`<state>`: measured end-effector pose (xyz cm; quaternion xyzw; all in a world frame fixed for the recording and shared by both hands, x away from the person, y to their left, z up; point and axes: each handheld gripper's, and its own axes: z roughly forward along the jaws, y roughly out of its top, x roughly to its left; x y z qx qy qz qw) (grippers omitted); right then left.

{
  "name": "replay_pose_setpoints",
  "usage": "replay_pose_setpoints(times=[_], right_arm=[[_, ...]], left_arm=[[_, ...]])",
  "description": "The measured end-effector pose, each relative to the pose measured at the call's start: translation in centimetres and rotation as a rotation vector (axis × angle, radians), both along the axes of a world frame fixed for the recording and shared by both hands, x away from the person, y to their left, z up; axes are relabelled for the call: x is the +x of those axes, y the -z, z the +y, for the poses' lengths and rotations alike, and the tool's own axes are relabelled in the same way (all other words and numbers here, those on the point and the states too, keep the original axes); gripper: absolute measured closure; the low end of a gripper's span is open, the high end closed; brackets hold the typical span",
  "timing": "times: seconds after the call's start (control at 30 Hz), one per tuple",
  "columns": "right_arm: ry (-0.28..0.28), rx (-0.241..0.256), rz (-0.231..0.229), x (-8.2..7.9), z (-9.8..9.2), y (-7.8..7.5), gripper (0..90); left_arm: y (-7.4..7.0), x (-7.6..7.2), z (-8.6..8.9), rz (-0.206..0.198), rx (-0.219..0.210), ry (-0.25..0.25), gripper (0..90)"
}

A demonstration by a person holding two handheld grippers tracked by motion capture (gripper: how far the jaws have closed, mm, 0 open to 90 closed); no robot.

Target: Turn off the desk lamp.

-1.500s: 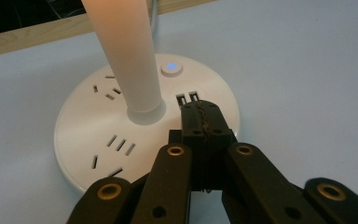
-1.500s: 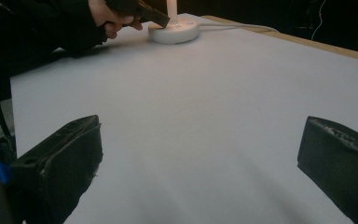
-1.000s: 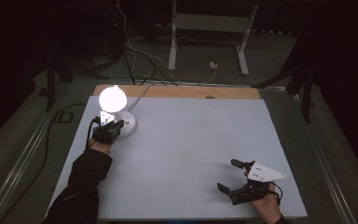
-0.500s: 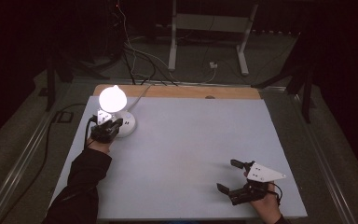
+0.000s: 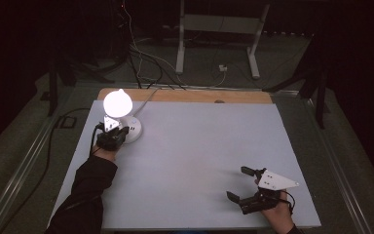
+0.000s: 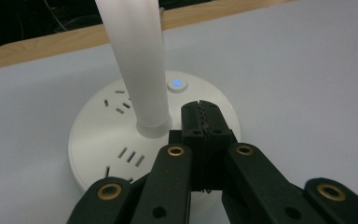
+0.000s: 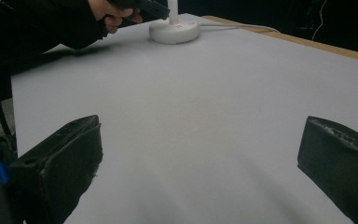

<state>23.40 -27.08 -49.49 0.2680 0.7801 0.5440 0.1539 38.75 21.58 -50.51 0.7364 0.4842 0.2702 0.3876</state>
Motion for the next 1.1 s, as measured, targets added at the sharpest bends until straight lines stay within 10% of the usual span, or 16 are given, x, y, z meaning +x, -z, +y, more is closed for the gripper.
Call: replay_pose_setpoints(times=[0.93, 1.1], right_arm=[[-0.001, -0.006, 0.0, 0.0, 0.1, 0.0, 0.0], [-0.002, -0.004, 0.0, 0.0, 0.0, 0.0, 0.0]], left_arm=[[0.8, 0.3, -0.4, 0.032, 0.027, 0.019, 90.0], [-0.6, -0.1, -0.4, -0.006, -0.033, 0.034, 90.0]])
